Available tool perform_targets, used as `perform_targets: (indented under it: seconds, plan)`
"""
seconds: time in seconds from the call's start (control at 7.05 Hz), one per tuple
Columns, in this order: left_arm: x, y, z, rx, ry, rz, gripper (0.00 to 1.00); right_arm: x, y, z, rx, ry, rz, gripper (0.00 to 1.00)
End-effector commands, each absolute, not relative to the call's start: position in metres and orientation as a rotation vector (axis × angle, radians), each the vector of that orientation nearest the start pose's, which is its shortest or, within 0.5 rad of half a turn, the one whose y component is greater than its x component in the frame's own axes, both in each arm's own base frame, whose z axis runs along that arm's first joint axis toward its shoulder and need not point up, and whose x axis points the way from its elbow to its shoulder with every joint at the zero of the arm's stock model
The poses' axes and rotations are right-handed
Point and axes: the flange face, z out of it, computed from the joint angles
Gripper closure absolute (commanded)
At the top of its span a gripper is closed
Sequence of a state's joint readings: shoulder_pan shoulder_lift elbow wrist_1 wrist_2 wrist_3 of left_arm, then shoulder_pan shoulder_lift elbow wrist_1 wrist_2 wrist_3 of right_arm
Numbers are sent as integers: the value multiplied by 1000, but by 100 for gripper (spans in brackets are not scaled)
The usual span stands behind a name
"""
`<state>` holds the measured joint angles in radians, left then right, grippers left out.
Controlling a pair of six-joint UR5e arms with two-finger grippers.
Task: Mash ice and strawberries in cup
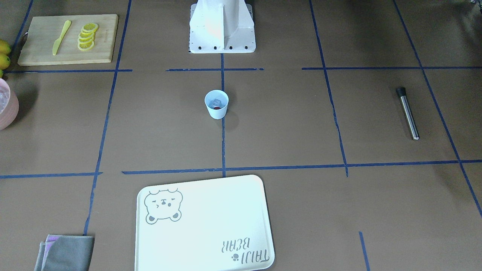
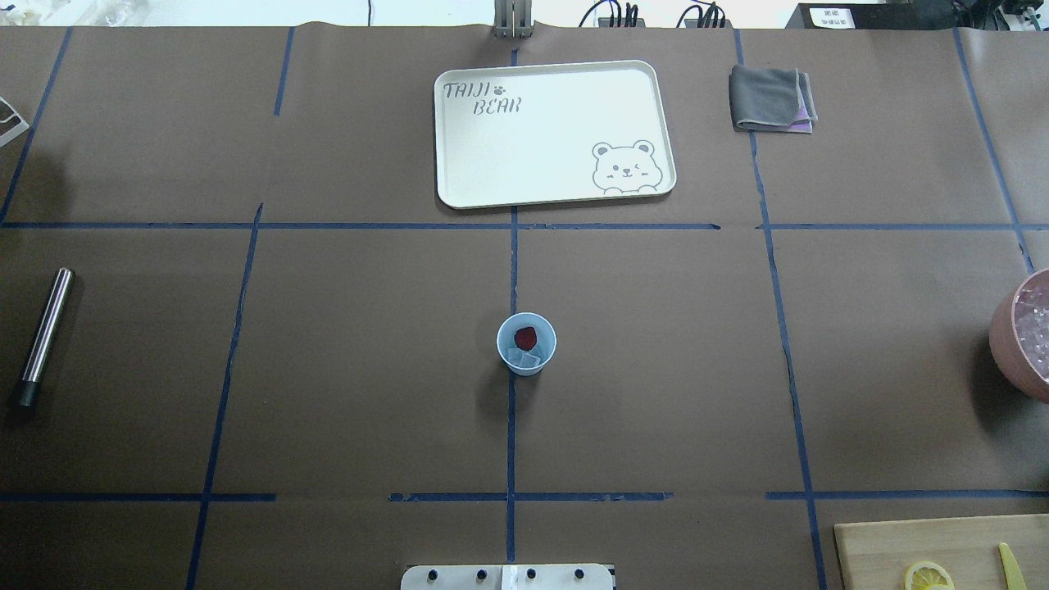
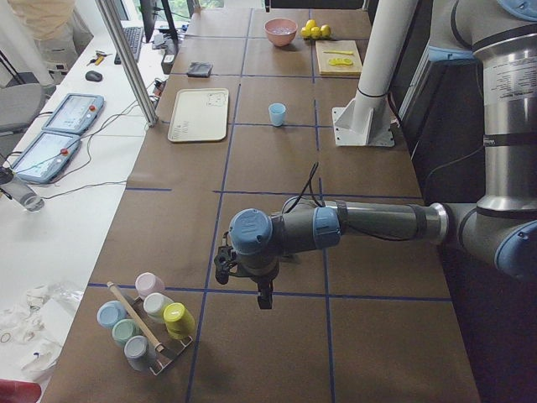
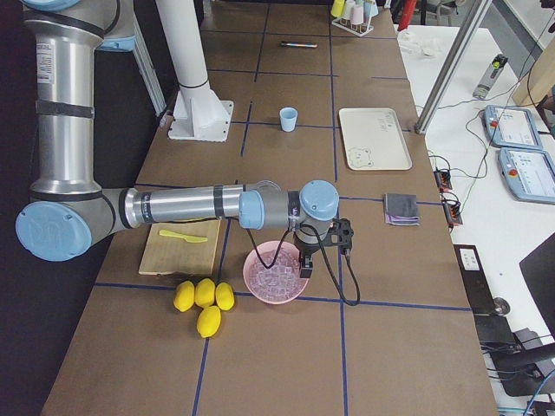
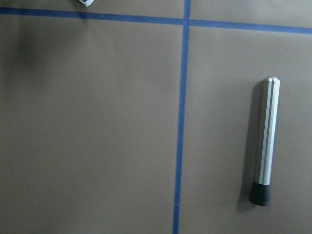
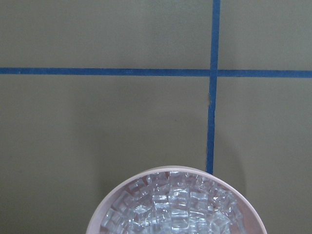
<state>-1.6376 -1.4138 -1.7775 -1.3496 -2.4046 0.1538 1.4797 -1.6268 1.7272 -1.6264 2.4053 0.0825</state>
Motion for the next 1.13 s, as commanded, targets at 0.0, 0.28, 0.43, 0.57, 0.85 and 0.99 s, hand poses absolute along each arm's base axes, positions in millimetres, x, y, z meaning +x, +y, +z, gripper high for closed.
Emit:
perform_targets:
  seconds: [0.0, 0.28, 0.43, 0.57, 0.85, 0.99]
  plan:
    - [-86, -397, 628, -36, 844, 29, 0, 15, -485, 621, -48, -827, -20, 0]
    - [-87, -396, 628, -35, 836, 31, 0, 18, -477, 619, -40, -826, -18, 0]
    - [-86, -396, 639, -51, 838, 28, 0, 21, -473, 615, -33, -827, -14, 0]
    - [-86, -397, 637, -44, 839, 31, 0, 23, -469, 605, -12, -828, -20, 0]
    - [-85, -397, 636, -40, 840, 34, 0, 25, -457, 608, -15, -820, -27, 0]
    - [-86, -397, 637, -44, 839, 31, 0, 28, -458, 610, -8, -779, -31, 0]
